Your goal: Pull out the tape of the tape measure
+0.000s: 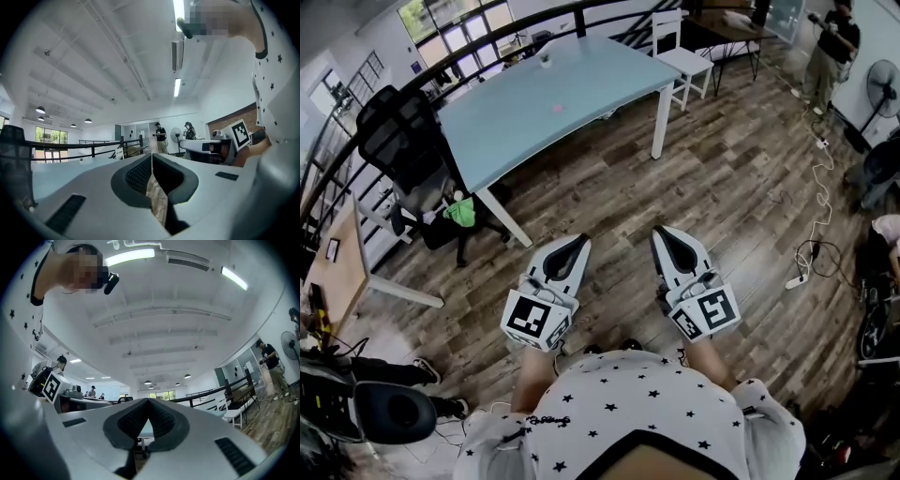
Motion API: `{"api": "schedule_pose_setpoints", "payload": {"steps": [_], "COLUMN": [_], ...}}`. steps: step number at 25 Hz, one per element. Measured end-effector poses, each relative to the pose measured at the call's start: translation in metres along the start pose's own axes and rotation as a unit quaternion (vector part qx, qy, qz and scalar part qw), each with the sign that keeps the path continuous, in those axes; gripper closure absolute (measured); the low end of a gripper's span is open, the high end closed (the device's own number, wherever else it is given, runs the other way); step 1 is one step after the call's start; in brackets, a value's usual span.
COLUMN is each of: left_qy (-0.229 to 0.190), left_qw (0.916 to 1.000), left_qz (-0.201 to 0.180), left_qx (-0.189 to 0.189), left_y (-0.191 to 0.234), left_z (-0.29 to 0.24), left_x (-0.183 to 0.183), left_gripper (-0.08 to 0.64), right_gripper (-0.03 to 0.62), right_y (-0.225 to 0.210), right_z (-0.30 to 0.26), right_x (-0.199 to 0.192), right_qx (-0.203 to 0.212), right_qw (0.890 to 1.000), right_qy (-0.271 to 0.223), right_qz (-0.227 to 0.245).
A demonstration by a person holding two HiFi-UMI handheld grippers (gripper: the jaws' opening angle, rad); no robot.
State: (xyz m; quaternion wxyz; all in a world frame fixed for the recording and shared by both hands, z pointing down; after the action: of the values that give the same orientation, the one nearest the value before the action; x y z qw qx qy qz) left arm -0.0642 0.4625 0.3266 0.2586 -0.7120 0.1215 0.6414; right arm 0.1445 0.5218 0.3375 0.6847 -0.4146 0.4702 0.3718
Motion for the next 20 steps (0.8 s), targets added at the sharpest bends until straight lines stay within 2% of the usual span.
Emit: {"api": "schedule_pose_setpoints", "payload": {"steps": [5,13,20], "left_qy": [0.010,0.030,0.030], "left_qw": [0.9998,0.9986,0.9988], "left_qz": [0.009,0.013,0.024], "left_qx": [0.011,0.041,0.031], "left_y": [-0.010,0.004,0.028], "left_z": [-0.014,-0.013,-0.034], "left_x": [-0.002,-0.011,-0.023], "left_gripper": [0.526,0.526,0.526], "right_gripper": [0.594,0.578,0.565], "right_y": [-0.020,-0.027,-0.040], "right_z": [0.002,-0.019,-0.041], "right_x": [-0.005,-0.019,-0.023], "right_qx": [0.011,0.033,0.030], "right_qw": [1.000,0.999,0.998], "right_qy": [0.007,0.026,0.042], "right_qz": [-0.017,-0.035,-0.026]}}
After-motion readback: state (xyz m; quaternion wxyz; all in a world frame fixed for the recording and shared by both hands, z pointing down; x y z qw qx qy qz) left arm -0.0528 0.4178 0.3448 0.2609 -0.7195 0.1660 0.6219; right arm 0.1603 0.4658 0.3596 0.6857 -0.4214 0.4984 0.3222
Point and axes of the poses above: the fingertips, and each gripper's own axes: z backward along the fingers, y to its left, x out of its top, the point moved 8 cm from there along z, backward along the fingers, and after that the axes turned 8 degrees about -z, right-handed, at the moved point
